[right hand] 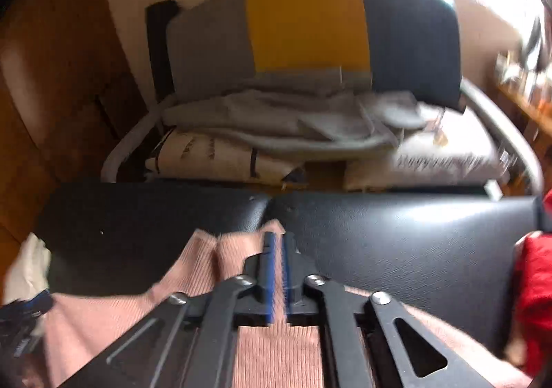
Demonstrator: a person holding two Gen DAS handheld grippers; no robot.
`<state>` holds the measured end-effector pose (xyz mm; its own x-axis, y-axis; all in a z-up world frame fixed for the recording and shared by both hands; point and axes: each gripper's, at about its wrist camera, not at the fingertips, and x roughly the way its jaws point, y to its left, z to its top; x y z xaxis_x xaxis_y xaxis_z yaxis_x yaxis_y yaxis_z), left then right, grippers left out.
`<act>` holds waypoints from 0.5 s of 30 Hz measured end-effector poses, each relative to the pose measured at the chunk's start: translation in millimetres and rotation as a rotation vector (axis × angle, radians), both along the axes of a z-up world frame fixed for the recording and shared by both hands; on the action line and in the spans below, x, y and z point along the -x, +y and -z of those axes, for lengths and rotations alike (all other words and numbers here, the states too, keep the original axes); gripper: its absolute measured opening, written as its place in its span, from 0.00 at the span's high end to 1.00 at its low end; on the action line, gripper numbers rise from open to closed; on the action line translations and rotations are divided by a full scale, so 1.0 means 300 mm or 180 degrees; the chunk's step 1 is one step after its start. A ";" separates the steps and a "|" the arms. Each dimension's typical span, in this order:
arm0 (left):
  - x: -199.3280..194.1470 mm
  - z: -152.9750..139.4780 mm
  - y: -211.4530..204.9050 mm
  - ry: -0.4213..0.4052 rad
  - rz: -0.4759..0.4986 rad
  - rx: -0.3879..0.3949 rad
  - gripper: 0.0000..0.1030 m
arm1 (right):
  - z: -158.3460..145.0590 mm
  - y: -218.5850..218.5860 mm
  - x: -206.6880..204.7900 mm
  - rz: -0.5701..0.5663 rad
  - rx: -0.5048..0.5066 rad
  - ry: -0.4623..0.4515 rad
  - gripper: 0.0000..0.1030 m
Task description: Fold clothes
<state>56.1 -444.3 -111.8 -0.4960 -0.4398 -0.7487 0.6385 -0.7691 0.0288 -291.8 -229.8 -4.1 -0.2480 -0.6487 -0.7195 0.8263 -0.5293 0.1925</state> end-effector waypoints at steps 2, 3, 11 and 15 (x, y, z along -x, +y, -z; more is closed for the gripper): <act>-0.025 0.007 -0.069 -0.0001 -0.0193 -0.0139 0.99 | 0.041 -0.010 0.044 -0.0040 -0.0122 -0.0109 0.15; -0.053 -0.018 -0.079 0.0137 -0.0229 -0.0132 0.99 | 0.061 -0.008 0.060 -0.0052 -0.0164 -0.0141 0.12; -0.012 -0.060 0.119 0.0224 0.0680 -0.0201 0.94 | 0.240 0.006 0.042 -0.0187 -0.0636 0.0297 0.10; 0.128 0.096 0.175 -0.0248 0.0907 -0.0190 0.94 | 0.253 -0.001 0.084 -0.0013 -0.0626 0.0384 0.00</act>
